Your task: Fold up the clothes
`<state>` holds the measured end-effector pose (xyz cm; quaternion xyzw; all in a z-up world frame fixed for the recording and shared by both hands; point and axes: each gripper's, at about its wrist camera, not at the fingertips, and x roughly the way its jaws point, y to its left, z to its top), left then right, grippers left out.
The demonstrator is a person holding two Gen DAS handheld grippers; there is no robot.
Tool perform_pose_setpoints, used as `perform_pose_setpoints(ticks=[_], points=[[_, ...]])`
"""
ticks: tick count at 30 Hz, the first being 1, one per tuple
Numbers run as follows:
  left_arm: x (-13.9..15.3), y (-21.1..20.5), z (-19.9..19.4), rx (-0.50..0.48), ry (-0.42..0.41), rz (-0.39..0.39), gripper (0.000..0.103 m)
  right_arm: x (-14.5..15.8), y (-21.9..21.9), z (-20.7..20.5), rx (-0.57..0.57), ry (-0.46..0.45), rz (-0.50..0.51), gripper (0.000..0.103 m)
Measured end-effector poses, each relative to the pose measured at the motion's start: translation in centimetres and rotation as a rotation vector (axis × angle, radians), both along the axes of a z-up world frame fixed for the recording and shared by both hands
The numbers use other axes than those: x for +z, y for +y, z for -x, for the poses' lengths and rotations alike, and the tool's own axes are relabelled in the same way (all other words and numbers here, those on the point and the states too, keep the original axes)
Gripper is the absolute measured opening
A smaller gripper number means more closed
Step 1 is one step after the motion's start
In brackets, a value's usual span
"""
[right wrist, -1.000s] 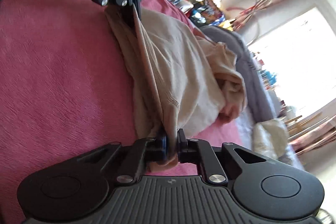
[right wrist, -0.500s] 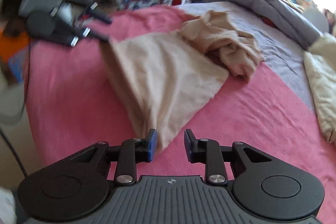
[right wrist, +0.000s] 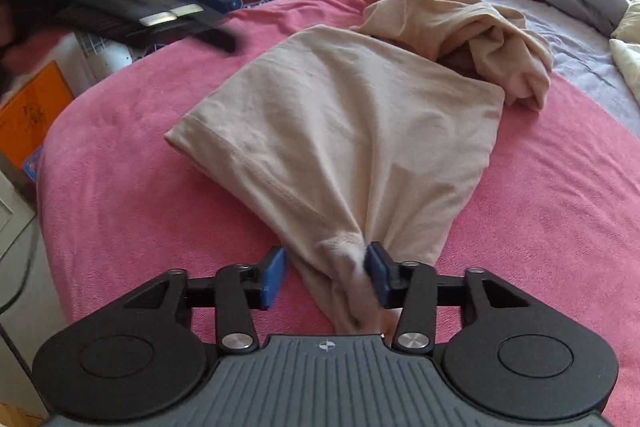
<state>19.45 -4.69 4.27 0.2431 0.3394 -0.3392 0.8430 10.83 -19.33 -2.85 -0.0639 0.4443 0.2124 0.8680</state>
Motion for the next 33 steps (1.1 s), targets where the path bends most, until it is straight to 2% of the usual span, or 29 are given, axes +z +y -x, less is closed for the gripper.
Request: perform_pose_setpoints(ticks=[1,4,6,9,13,15,18,20,22,25,26,27,29,31,33], points=[[-0.9,-1.6,-0.3,-0.02,0.0,0.003,0.056,0.1,0.2,0.2,0.017,0.008,0.012,0.058],[-4.5,-4.6,-0.8,-0.031,0.048,-0.046,0.056,0.7,-0.4,0.8,0.059,0.077,0.001,0.059],[-6.2,-4.2,-0.5,-0.029,0.059,-0.062,0.056,1.5,-1.5,1.0,0.07,0.14,-0.024,0.057],[-6.3,-2.2,0.5,-0.036,0.054,-0.055,0.058,3.4,-4.1,0.5,0.012,0.184,-0.096,0.057],[-5.4,0.5,1.3,0.002,0.07,-0.064,0.062,5.0,-6.0,-2.7,-0.105,0.115,-0.143,0.058],[-5.2,1.6,1.7,0.046,0.083,-0.075,0.065,4.8,-5.5,-4.9,-0.121,0.067,-0.157,0.057],[-5.6,3.4,2.2,0.126,0.143,-0.087,0.071,3.4,-3.0,-8.6,-0.048,0.013,-0.202,0.057],[-6.3,4.6,2.3,0.182,0.201,-0.09,0.074,2.1,-1.5,-10.7,0.005,0.007,-0.174,0.058],[-6.9,5.5,2.5,0.217,0.233,-0.072,0.076,0.8,-2.1,-12.6,-0.054,0.032,-0.104,0.057],[-7.1,6.1,2.7,0.241,0.237,-0.039,0.078,-0.5,-6.3,-14.7,-0.202,0.08,-0.159,0.055],[-7.1,6.1,2.8,0.243,0.235,-0.035,0.078,-0.6,-7.5,-15.2,-0.281,0.083,-0.125,0.057],[-7.2,6.2,2.9,0.244,0.231,-0.032,0.078,-0.6,-8.5,-15.5,-0.359,0.073,-0.075,0.068],[-7.2,6.3,3.1,0.246,0.226,-0.025,0.079,0.0,-10.3,-15.7,-0.476,0.048,-0.03,0.07],[-7.1,6.4,3.2,0.247,0.227,-0.02,0.079,1.5,-10.7,-15.2,-0.483,0.02,-0.083,0.069],[-7.1,6.4,3.3,0.246,0.227,-0.017,0.079,3.2,-9.4,-14.0,-0.406,-0.014,-0.126,0.069]])
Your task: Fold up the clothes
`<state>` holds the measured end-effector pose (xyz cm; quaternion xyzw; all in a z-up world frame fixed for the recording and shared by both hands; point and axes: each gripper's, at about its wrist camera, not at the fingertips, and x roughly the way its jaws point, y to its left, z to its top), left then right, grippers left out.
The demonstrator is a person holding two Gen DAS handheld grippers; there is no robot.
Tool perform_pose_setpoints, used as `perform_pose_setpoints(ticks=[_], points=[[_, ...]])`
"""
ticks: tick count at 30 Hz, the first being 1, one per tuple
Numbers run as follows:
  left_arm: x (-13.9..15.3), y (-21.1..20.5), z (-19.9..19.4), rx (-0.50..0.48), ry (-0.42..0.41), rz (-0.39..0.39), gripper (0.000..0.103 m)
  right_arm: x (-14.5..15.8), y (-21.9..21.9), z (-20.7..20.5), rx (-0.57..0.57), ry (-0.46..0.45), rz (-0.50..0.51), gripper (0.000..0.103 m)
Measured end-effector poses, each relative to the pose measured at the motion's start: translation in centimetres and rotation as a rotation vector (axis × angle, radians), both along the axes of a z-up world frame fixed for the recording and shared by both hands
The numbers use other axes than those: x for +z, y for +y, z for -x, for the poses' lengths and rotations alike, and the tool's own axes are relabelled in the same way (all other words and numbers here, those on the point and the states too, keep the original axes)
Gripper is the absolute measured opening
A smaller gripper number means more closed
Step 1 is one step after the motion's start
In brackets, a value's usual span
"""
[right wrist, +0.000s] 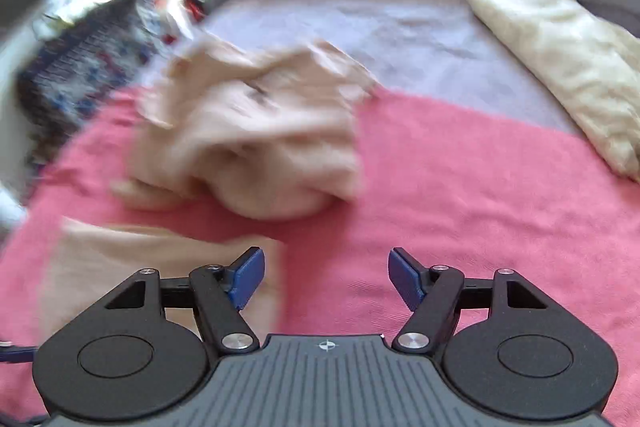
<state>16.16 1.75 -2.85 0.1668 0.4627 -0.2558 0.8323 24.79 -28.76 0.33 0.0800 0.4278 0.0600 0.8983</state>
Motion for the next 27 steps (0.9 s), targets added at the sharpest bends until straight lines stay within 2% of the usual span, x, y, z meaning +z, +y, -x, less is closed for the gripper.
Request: perform_pose_setpoints(ticks=[2,5,6,8,9,10,11,14,16,18,21,23,25,27], points=[[0.0,0.0,0.0,-0.001,0.001,0.002,0.079,0.8,2.9,1.3,0.14,-0.004,-0.032,0.069],[-0.1,-0.4,-0.1,0.01,0.002,0.005,0.079,0.5,8.4,2.3,0.365,0.011,-0.095,0.068],[-0.3,-0.8,-0.3,0.019,0.002,0.005,0.079,-0.1,10.0,2.1,0.41,0.021,-0.103,0.066],[-0.4,-0.8,-0.3,0.022,-0.001,0.01,0.079,-1.7,13.1,0.8,0.466,0.05,-0.1,0.07],[-0.4,-0.7,-0.3,0.028,-0.002,0.015,0.079,-2.6,14.4,-0.2,0.475,0.046,-0.09,0.082],[-0.4,-0.6,-0.3,0.034,-0.003,0.021,0.079,-3.2,15.3,-1.1,0.487,0.027,-0.096,0.1],[-0.5,-0.6,-0.3,0.037,-0.005,0.021,0.08,-3.3,16.0,-1.7,0.49,0.018,-0.085,0.103],[-0.8,-0.8,0.0,0.034,-0.023,0.007,0.08,-2.3,17.4,-2.1,0.476,0.02,-0.028,0.103],[-0.9,-0.8,0.0,0.04,-0.029,0.012,0.08,-1.4,16.7,-1.4,0.47,0.01,-0.046,0.094],[-0.9,-0.7,0.0,0.042,-0.035,0.021,0.08,-0.8,15.6,-0.6,0.464,0.009,-0.089,0.093],[-1.1,-0.5,0.0,0.042,-0.047,0.032,0.081,-0.4,15.7,-0.5,0.484,0.039,-0.137,0.093],[-1.2,-0.5,-0.1,0.045,-0.052,0.036,0.081,-1.0,17.3,-1.8,0.502,0.038,-0.094,0.094],[-1.1,-0.5,-0.2,0.054,-0.05,0.034,0.081,-2.4,18.9,-3.6,0.491,0.065,-0.038,0.103],[-0.9,-0.5,-0.3,0.065,-0.044,0.027,0.081,-2.1,19.6,-4.3,0.453,0.071,-0.025,0.103]])
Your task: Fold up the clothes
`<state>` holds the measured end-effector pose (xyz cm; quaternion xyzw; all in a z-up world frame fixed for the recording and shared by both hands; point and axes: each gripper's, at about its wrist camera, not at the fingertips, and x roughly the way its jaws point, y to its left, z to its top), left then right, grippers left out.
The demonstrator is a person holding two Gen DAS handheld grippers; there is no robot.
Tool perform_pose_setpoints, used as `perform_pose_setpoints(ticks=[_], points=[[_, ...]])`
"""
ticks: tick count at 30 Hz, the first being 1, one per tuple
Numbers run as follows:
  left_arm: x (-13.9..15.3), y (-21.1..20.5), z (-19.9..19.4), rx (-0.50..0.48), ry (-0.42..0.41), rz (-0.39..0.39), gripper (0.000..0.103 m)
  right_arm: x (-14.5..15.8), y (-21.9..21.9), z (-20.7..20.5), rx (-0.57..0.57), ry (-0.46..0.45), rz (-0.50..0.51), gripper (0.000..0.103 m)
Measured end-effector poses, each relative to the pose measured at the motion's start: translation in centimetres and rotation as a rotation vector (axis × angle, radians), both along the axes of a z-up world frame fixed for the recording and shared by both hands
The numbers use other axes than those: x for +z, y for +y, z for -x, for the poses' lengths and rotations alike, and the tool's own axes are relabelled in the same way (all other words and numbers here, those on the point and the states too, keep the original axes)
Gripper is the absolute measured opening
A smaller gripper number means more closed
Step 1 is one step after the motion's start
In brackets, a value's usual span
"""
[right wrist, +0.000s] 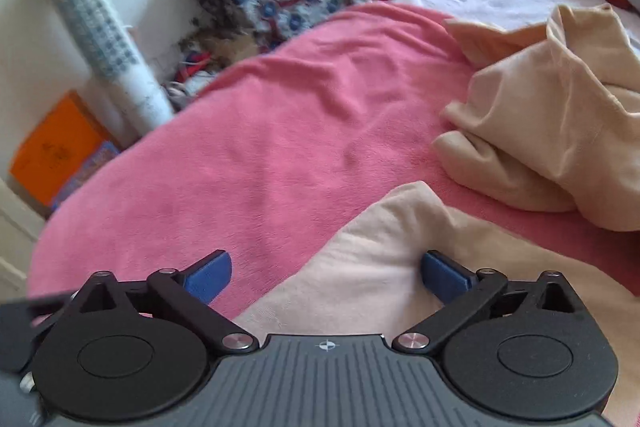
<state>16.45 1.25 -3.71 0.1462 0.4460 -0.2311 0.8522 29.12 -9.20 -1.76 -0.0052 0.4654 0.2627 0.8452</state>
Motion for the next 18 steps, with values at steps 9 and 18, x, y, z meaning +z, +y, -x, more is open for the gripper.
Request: perform_pose_setpoints(ticks=[9,18], points=[[3.9,0.0,-0.3,0.175,-0.038,-0.009,0.099,5.0,-11.6,7.5,-0.3,-0.019,0.042,0.099],[4.7,-2.6,0.4,0.187,-0.171,-0.003,0.103,3.1,-19.9,13.4,-0.606,0.149,0.239,0.099]])
